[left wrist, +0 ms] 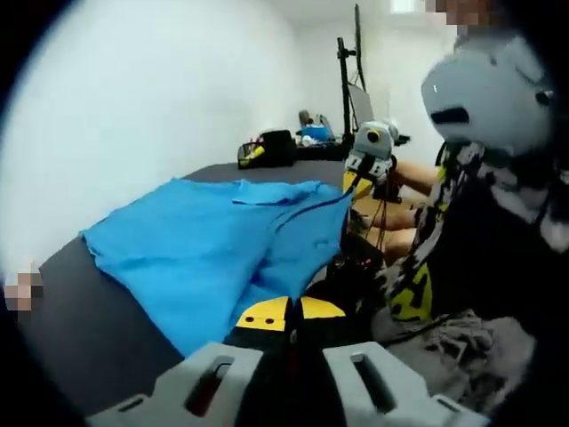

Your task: Spread out the cloth and fold it

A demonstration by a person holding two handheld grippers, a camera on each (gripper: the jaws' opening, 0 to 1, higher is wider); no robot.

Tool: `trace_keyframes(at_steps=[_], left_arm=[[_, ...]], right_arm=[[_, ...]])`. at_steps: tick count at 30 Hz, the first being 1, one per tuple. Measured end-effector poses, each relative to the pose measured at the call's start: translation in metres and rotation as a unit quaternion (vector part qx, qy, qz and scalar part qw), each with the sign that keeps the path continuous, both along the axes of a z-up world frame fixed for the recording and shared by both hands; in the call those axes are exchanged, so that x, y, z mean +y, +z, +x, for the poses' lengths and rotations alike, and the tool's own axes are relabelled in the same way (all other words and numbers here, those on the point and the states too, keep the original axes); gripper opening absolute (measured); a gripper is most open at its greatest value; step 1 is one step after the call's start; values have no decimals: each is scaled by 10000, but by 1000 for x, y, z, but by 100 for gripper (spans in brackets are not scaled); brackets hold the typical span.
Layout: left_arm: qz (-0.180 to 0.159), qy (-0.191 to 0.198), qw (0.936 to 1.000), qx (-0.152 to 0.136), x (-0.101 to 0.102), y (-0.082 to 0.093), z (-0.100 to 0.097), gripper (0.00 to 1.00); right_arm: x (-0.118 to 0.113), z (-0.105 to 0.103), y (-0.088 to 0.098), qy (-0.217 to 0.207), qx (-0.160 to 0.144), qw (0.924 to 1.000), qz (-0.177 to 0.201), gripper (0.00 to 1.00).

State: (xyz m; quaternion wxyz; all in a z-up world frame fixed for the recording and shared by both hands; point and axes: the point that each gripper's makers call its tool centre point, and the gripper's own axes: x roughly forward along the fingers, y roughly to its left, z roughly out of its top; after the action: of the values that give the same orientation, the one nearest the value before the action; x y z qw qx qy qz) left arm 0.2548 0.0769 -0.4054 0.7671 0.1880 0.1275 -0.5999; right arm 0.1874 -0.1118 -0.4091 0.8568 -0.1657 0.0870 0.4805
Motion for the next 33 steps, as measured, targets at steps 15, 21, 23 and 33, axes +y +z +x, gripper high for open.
trace_keyframes(at_steps=[15,21,23,33], left_arm=[[-280,699,9951,-641,70,-8,43,24],[295,356,9951,-871,59,-23,50,29],[318,298,9944,-959,58,-19,52,30],[254,37,9904,-1356,44,-11,62,23]], right_arm=[[-108,19,9,-1317,-888,9873,-24,29],[-110,43,-14,-1092,-1035,9843,-923,28],[-99,46,-5,-894,-1077,9887,-540,27],[-87,62,-5,-548,-1318,9878,-623,24]])
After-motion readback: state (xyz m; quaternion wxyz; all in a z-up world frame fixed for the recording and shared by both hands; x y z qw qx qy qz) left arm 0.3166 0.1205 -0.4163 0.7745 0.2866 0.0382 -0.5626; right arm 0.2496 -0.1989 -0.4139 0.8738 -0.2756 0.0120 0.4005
